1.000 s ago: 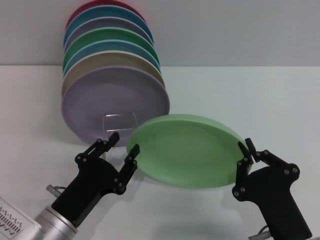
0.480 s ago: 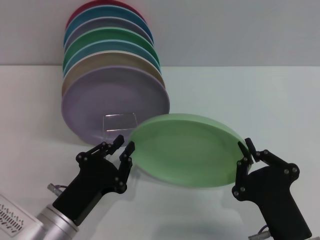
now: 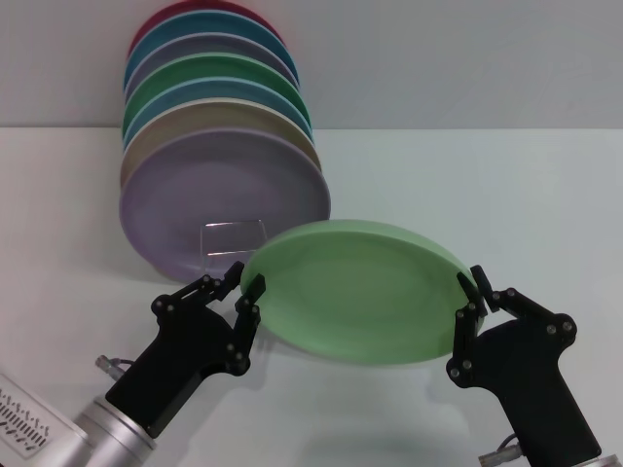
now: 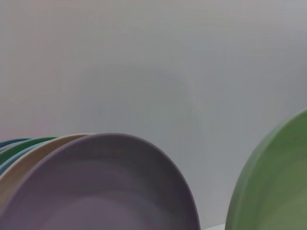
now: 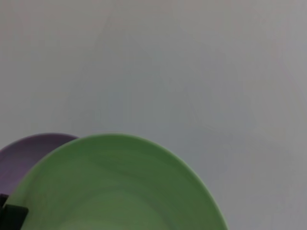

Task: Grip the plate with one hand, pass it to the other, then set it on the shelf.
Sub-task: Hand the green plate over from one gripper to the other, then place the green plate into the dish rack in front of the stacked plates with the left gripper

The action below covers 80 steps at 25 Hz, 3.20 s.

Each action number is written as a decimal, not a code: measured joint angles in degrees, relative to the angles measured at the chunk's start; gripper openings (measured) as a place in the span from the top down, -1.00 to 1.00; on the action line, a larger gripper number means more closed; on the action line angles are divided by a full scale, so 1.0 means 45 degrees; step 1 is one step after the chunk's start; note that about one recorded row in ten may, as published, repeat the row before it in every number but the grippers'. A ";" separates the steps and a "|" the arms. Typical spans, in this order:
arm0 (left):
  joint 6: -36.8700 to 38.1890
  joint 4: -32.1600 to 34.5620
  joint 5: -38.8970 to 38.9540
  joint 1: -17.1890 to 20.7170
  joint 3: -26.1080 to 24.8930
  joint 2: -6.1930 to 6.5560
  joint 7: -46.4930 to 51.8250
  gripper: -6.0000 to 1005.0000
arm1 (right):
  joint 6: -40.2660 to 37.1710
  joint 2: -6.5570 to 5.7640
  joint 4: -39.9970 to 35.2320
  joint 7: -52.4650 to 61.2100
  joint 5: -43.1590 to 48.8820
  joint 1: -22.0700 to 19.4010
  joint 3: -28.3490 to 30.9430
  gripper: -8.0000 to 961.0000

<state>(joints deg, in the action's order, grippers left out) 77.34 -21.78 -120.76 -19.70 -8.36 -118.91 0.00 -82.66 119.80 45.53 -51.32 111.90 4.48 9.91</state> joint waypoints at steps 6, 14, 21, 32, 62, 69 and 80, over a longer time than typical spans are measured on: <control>0.0000 0.0040 -0.0001 -0.0026 -0.0030 0.0000 0.0000 0.71 | 0.0150 0.0000 0.0000 0.0034 -0.0011 0.0040 0.0005 0.94; -0.0004 -0.0014 0.0021 -0.0054 -0.0040 0.0007 0.0000 0.86 | 0.0327 -0.0024 -0.0001 0.0113 -0.0048 0.0142 0.0012 0.90; -0.0001 -0.0043 0.0039 0.0001 -0.0038 -0.0002 -0.0026 0.93 | 0.0323 -0.0063 -0.0008 0.0150 -0.0035 0.0162 -0.0026 0.83; 0.0465 -0.0124 0.0093 0.0480 -0.0650 0.0036 -0.0521 0.93 | -0.0924 -0.0138 -0.0001 0.0460 -0.0046 -0.0195 -0.0382 0.40; 0.3138 0.0361 0.0096 0.0537 -0.3096 0.0074 -0.0562 0.93 | -0.1145 -0.0117 -0.1120 0.1263 -0.0900 0.0290 -0.0665 0.20; 0.2520 0.0726 0.0110 0.0440 -0.3325 0.0062 -0.0566 0.93 | -0.1142 -0.0138 -0.1202 0.1267 -0.1050 0.0337 -0.0580 0.20; 0.1546 0.0973 0.0003 0.0495 -0.3225 0.0045 -0.0567 0.93 | -0.0952 -0.0116 -0.1362 0.1258 -0.1067 0.0615 -0.0034 0.20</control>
<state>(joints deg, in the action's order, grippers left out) 84.30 -17.40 -120.75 -17.47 -22.88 -118.71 -2.55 -86.94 119.27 39.40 -45.65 107.10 7.25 9.76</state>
